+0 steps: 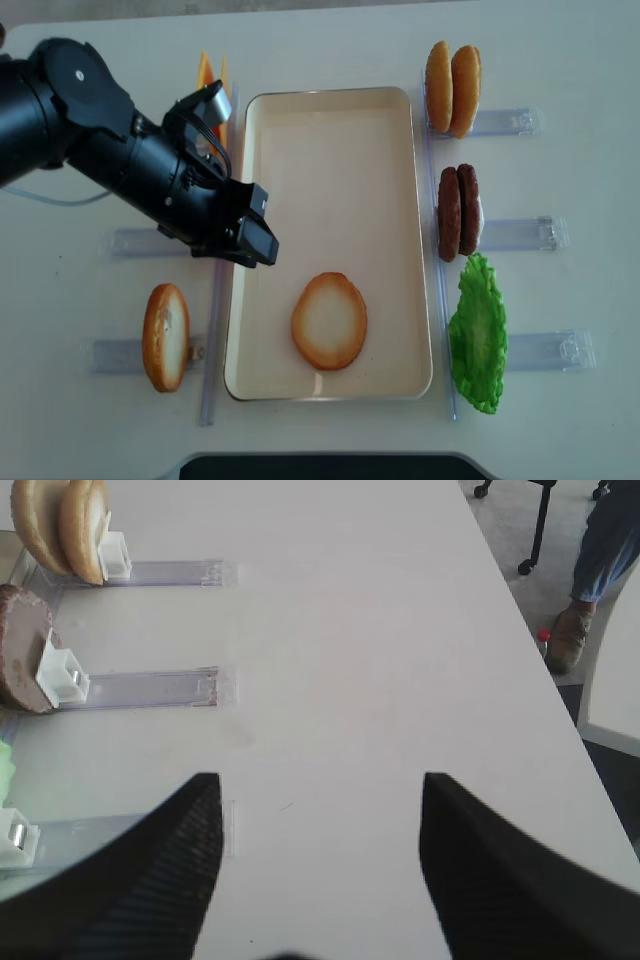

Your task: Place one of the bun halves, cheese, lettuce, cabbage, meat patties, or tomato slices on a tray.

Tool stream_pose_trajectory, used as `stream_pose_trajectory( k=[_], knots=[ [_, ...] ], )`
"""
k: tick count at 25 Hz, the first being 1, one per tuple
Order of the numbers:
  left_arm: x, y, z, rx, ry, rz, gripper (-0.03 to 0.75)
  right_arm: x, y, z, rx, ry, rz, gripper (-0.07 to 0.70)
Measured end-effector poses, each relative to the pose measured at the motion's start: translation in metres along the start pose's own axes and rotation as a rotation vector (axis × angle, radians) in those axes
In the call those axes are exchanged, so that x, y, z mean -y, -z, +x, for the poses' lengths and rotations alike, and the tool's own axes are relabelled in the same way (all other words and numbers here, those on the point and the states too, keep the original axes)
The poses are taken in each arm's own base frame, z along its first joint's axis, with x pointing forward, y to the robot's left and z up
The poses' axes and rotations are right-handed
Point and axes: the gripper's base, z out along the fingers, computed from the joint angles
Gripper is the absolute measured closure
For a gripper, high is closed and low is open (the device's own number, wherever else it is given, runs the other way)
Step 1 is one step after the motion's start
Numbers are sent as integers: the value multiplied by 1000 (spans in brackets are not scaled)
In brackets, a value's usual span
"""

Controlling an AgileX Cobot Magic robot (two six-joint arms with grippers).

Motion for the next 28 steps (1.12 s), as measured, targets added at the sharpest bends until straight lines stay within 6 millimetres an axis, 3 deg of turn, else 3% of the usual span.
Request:
stream_pose_trajectory(
  k=[8,17,23,28],
  knots=[
    [-6,33,-14,-14,-27,-260,475,0,0,0,0,0,0,216],
    [-23,49,-21,19,-22,-516,481,0,0,0,0,0,0,216],
    [-30,53,-22,26,-5,-554,513,0,0,0,0,0,0,216],
    [-57,68,-20,4,94,-594,522,0,0,0,0,0,0,216]
  ],
)
